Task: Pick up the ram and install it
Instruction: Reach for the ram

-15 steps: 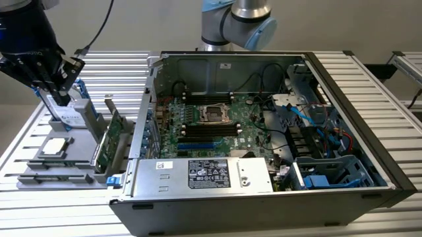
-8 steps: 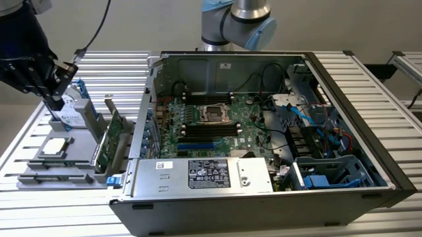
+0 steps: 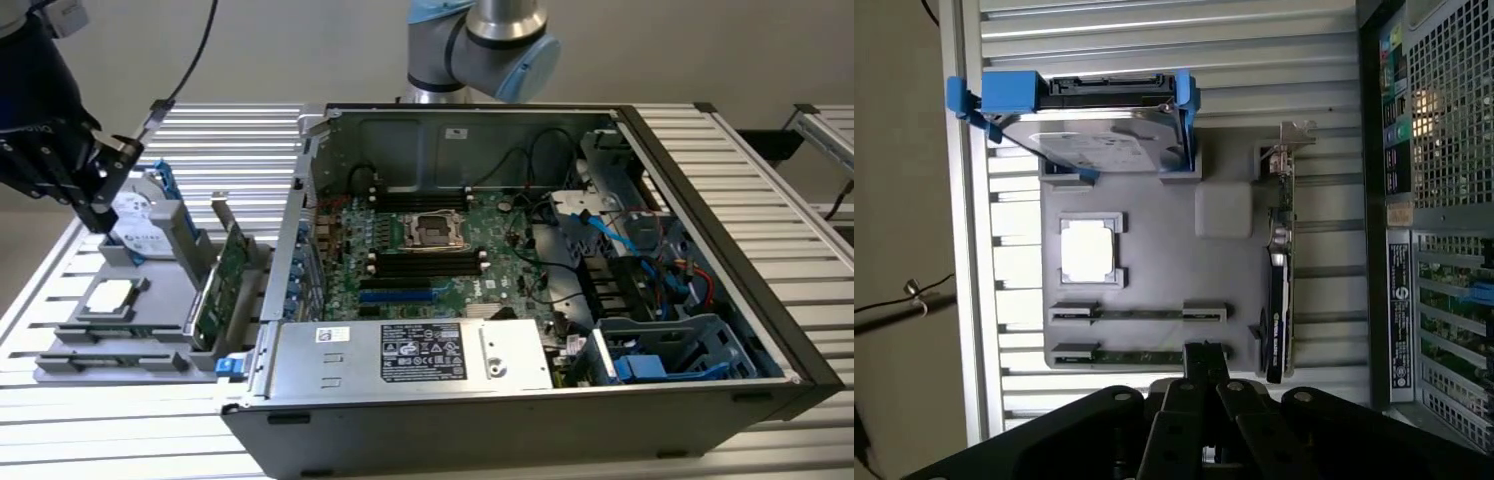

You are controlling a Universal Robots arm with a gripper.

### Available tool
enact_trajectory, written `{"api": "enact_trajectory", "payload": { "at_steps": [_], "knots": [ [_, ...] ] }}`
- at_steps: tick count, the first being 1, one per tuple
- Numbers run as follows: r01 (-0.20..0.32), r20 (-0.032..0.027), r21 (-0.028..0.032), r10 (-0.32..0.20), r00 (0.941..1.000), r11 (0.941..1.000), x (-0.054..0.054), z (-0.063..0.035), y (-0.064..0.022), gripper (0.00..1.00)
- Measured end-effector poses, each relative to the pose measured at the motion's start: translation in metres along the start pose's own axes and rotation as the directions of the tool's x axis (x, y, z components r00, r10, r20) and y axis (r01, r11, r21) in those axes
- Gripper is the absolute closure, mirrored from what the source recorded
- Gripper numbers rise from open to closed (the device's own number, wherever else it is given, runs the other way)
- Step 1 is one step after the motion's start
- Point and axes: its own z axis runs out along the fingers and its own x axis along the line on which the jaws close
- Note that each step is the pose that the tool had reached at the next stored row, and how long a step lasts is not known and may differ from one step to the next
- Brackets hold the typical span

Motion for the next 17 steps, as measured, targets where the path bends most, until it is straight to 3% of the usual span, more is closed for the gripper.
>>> {"api": "enact_trajectory", "payload": {
  "at_steps": [13,17],
  "knots": [
    [0.006,-0.0054,0.0006,-0.006,1.0000,1.0000,0.018,0.0066,-0.0098,0.89],
    [0.006,-0.0054,0.0006,-0.006,1.0000,1.0000,0.018,0.0066,-0.0099,0.89]
  ]
}}
